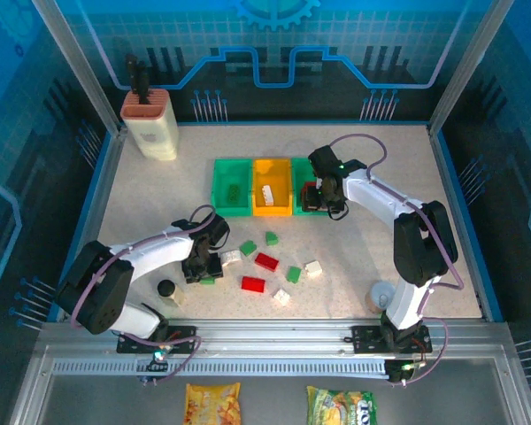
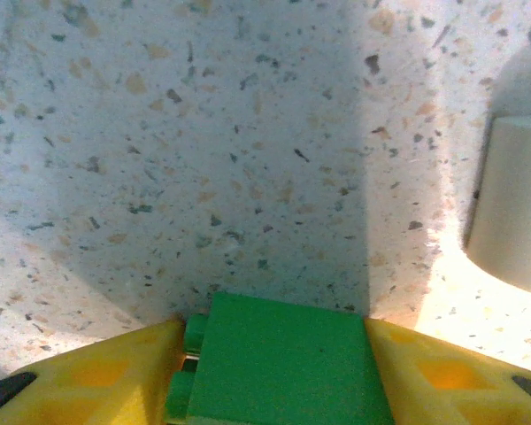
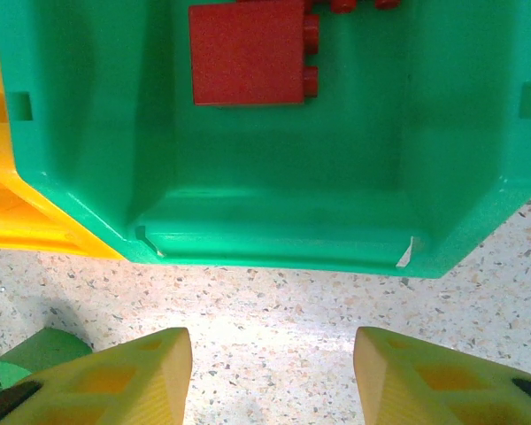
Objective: Sort the legos into containers by color
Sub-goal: Pick up the lego from the bottom-left of the table.
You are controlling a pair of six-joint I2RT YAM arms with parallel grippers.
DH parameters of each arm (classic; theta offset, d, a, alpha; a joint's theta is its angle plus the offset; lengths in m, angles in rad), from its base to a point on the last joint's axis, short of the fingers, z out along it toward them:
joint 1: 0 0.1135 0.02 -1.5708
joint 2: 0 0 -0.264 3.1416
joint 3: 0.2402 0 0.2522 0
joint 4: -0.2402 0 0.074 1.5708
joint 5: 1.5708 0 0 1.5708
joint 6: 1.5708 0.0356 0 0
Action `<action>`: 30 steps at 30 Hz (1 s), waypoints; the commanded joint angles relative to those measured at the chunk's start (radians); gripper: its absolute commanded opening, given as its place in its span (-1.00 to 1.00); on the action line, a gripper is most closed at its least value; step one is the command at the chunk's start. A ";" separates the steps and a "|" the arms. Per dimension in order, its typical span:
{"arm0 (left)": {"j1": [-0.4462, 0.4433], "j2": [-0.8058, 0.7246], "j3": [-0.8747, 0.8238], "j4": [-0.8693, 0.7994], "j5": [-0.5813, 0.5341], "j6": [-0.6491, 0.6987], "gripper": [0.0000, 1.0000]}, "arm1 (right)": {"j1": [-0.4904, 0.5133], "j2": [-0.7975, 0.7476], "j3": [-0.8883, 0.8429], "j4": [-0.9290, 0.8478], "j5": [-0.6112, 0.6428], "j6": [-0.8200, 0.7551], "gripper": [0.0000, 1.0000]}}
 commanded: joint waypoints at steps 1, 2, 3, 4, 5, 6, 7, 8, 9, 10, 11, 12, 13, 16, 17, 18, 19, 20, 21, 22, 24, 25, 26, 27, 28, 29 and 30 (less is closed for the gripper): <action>-0.005 0.016 0.007 0.003 -0.007 0.017 -0.01 | 0.011 -0.011 -0.009 -0.016 0.013 -0.012 0.04; -0.005 0.011 0.011 0.000 -0.006 0.018 -0.01 | 0.012 -0.010 -0.010 -0.018 0.016 -0.014 0.04; -0.005 0.004 0.017 -0.004 -0.007 0.018 -0.03 | 0.011 -0.010 -0.009 -0.022 0.019 -0.016 0.04; -0.004 -0.004 0.022 -0.008 -0.009 0.019 -0.04 | 0.011 -0.013 -0.010 -0.025 0.021 -0.016 0.04; -0.004 -0.011 0.028 -0.012 -0.012 0.019 -0.05 | 0.012 -0.016 -0.011 -0.025 0.023 -0.016 0.04; -0.005 -0.020 0.034 -0.017 -0.017 0.020 -0.07 | 0.011 -0.019 -0.014 -0.027 0.025 -0.016 0.04; -0.006 -0.029 0.042 -0.022 -0.020 0.021 -0.08 | 0.011 -0.023 -0.017 -0.026 0.028 -0.016 0.04; -0.005 -0.036 0.049 -0.026 -0.024 0.023 -0.08 | 0.012 -0.027 -0.019 -0.028 0.030 -0.016 0.04; -0.005 -0.042 0.059 -0.028 -0.024 0.027 -0.08 | 0.011 -0.030 -0.021 -0.028 0.032 -0.016 0.04; -0.004 -0.047 0.071 -0.028 -0.022 0.032 -0.09 | 0.011 -0.033 -0.024 -0.030 0.036 -0.016 0.04; -0.005 -0.051 0.081 -0.031 -0.022 0.037 -0.09 | 0.011 -0.035 -0.025 -0.032 0.038 -0.016 0.04; -0.005 -0.053 0.095 -0.034 -0.025 0.044 -0.09 | 0.011 -0.038 -0.026 -0.037 0.041 -0.017 0.04; -0.004 -0.052 0.112 -0.037 -0.028 0.051 -0.09 | 0.011 -0.042 -0.027 -0.041 0.045 -0.018 0.04; -0.001 -0.042 0.168 -0.057 -0.049 0.081 -0.09 | 0.012 -0.066 -0.043 -0.046 0.060 -0.015 0.04; 0.003 -0.033 0.192 -0.063 -0.054 0.096 -0.09 | 0.011 -0.078 -0.050 -0.048 0.068 -0.014 0.04; 0.006 -0.021 0.218 -0.066 -0.060 0.111 -0.09 | 0.011 -0.087 -0.058 -0.050 0.074 -0.014 0.04; 0.012 -0.007 0.244 -0.067 -0.063 0.126 -0.09 | 0.011 -0.096 -0.064 -0.051 0.080 -0.013 0.04; 0.020 0.009 0.268 -0.068 -0.060 0.142 -0.09 | 0.012 -0.103 -0.070 -0.053 0.084 -0.012 0.04; 0.028 0.029 0.297 -0.069 -0.059 0.157 -0.09 | 0.011 -0.110 -0.075 -0.057 0.090 -0.011 0.04; 0.036 0.049 0.326 -0.069 -0.059 0.173 -0.09 | 0.011 -0.117 -0.080 -0.060 0.092 -0.008 0.04; 0.050 0.086 0.379 -0.068 -0.052 0.200 -0.09 | 0.011 -0.133 -0.090 -0.069 0.097 -0.004 0.03; 0.056 0.107 0.407 -0.068 -0.053 0.215 -0.09 | 0.011 -0.143 -0.097 -0.071 0.101 0.000 0.03; 0.061 0.125 0.432 -0.070 -0.053 0.230 -0.09 | 0.011 -0.153 -0.102 -0.074 0.103 0.001 0.03; 0.069 0.143 0.463 -0.073 -0.055 0.244 -0.09 | 0.011 -0.165 -0.108 -0.077 0.105 0.005 0.03; 0.077 0.165 0.486 -0.074 -0.053 0.259 -0.09 | 0.011 -0.177 -0.113 -0.080 0.109 0.008 0.03; 0.085 0.182 0.510 -0.074 -0.052 0.272 -0.09 | 0.012 -0.186 -0.117 -0.083 0.112 0.011 0.03; 0.096 0.200 0.539 -0.073 -0.049 0.287 -0.09 | 0.012 -0.197 -0.120 -0.088 0.115 0.014 0.03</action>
